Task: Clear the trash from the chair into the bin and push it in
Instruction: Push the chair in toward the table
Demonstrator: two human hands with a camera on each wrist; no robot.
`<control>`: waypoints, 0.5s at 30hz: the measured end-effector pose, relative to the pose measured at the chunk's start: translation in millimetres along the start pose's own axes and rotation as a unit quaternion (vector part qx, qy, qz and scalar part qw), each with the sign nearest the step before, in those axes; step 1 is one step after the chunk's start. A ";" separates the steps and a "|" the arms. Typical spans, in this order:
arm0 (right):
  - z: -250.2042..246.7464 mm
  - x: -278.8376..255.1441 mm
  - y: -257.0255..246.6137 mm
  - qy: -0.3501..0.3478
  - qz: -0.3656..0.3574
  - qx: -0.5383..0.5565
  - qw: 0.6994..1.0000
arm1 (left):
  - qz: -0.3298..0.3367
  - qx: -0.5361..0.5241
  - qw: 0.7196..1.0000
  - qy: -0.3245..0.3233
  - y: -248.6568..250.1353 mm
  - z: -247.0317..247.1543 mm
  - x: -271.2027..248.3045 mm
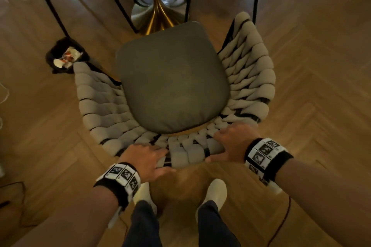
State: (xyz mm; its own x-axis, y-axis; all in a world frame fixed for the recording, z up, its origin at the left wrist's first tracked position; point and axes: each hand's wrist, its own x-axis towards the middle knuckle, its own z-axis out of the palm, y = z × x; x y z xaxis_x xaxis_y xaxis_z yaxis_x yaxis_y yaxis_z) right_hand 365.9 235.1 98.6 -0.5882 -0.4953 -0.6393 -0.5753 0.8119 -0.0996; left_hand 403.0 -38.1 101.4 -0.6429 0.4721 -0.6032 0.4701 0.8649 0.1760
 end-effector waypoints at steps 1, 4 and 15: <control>-7.1 8.1 -8.1 0.007 -0.011 0.003 1.000 | 0.001 0.002 1.000 -0.007 -19.5 -0.4 -5.6; -25.8 31.6 -24.5 0.000 0.000 -0.021 1.000 | 0.019 0.018 0.999 -0.030 -77.3 -3.2 -17.0; -65.5 83.7 -96.3 -0.014 0.102 0.012 0.995 | 0.003 0.043 0.999 -0.009 -179.5 -9.7 -30.8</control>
State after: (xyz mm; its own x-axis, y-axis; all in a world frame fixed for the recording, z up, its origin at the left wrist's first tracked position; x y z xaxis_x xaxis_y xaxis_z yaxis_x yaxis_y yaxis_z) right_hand 334.9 95.3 104.7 -0.6746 -0.3116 -0.6692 -0.4318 0.9018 0.0155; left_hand 332.6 -206.3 95.9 -0.6291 0.4727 -0.6170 0.5242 0.8442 0.1123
